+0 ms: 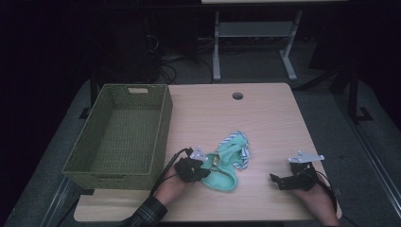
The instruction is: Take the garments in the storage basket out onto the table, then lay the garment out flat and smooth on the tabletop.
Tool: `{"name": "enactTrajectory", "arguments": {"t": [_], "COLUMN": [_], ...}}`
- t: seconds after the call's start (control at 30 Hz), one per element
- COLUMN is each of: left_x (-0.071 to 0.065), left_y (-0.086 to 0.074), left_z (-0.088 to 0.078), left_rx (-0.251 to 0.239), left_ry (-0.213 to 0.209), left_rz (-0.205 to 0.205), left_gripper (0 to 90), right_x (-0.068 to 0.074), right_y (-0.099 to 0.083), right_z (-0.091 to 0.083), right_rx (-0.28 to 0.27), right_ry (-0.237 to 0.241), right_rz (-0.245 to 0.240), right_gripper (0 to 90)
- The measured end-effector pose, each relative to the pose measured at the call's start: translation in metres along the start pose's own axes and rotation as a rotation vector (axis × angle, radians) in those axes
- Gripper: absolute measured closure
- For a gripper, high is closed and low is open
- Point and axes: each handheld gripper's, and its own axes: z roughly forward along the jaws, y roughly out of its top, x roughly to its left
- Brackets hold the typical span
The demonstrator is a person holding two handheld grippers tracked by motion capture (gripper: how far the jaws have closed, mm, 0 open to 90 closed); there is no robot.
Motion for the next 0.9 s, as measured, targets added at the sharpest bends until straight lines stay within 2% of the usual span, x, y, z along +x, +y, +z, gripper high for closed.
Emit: {"name": "enactTrajectory", "arguments": {"t": [0.07,0.3,0.33,0.43,0.57,0.63,0.67,0.73,0.9], "left_x": [0.001,0.001,0.001,0.001,0.001,0.001,0.001,0.001,0.002], "left_y": [0.000,0.000,0.000,0.000,0.000,0.000,0.000,0.000,0.000], "left_z": [0.001,0.001,0.001,0.001,0.001,0.001,0.001,0.002,0.001], "left_rx": [0.017,0.016,0.016,0.009,0.018,0.017,0.007,0.005,0.014], "left_ry": [0.003,0.004,0.004,-0.001,0.001,0.001,-0.002,-0.003,-0.006], "left_rz": [0.015,0.016,0.015,0.004,0.016,0.015,0.004,0.001,0.006], "left_gripper": [89.6,89.6,89.6,89.5,89.5,89.6,89.5,89.6,89.6], "right_x": [0.000,-0.001,-0.001,-0.001,0.001,0.002,0.003,0.005,0.012], "right_y": [0.000,0.000,0.002,0.005,0.017,0.019,0.024,0.028,0.038], "right_z": [0.000,-0.001,-0.002,-0.003,-0.006,-0.005,-0.004,-0.002,0.004], "right_rx": [0.000,0.010,0.025,0.016,-0.018,-0.020,-0.028,-0.035,-0.042], "right_ry": [0.003,0.013,0.008,0.014,0.051,0.060,0.076,0.092,0.136], "right_rz": [-0.001,-0.014,-0.006,0.004,0.003,0.003,-0.002,-0.010,-0.014], "right_gripper": [2.3,2.3,2.3,2.7,6.3,6.6,10.9,13.5,15.9]}}
